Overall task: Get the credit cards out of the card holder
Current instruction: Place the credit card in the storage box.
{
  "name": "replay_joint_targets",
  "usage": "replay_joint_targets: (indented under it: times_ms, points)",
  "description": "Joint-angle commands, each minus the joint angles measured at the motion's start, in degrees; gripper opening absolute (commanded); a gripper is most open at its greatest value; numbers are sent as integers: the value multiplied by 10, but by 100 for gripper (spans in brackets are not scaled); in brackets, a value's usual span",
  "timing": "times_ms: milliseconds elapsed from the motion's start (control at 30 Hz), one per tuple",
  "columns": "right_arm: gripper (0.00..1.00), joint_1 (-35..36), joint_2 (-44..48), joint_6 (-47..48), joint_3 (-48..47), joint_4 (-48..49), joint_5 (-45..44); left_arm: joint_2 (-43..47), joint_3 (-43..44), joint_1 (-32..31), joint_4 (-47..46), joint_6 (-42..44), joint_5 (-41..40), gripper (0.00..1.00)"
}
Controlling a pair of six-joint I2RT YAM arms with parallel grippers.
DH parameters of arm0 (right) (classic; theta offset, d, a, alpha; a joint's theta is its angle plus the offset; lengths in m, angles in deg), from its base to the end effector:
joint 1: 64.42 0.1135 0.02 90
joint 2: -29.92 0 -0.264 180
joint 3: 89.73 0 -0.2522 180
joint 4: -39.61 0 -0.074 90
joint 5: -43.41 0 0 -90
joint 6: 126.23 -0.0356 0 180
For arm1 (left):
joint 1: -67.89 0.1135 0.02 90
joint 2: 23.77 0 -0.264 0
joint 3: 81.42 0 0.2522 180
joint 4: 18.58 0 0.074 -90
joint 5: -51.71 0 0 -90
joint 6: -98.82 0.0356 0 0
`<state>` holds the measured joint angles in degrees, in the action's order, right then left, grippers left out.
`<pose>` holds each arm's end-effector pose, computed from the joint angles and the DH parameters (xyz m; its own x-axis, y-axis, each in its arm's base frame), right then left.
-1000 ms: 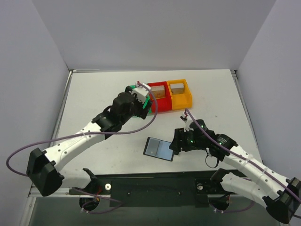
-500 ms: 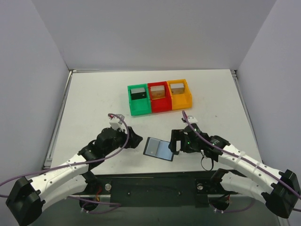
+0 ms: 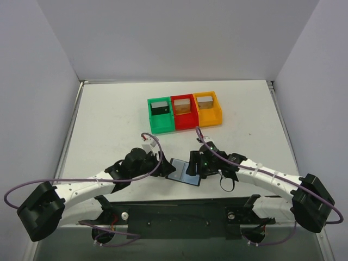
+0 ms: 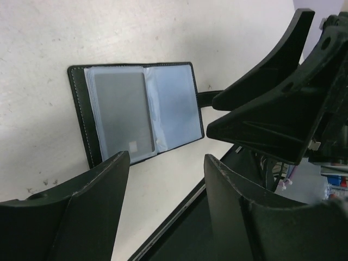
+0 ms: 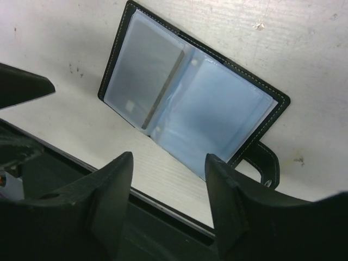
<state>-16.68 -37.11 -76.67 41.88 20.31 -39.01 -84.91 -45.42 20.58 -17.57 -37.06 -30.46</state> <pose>0.1594 0.1824 0.2088 -0.8359 0.0361 -0.5476 -0.3434 0.7439 0.5733 0.1449 -0.1642 0.1894 -0.7903 -0.1922 -0.5818 0.3501 0.6376 -0.6862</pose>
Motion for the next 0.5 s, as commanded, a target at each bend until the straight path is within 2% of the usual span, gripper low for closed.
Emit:
replay_joint_targets:
  times_ms: [0, 333, 467]
  points:
    - [44, -2, -11, -11, 24, 23, 4, -28, 25, -23, -32, 1, -20, 67]
    - [20, -27, -23, -23, 90, 50, 15, -82, 60, -71, 25, 1, -144, 61]
    - [18, -28, -20, -29, 107, 69, 9, -93, 77, -78, 47, 1, -172, 60]
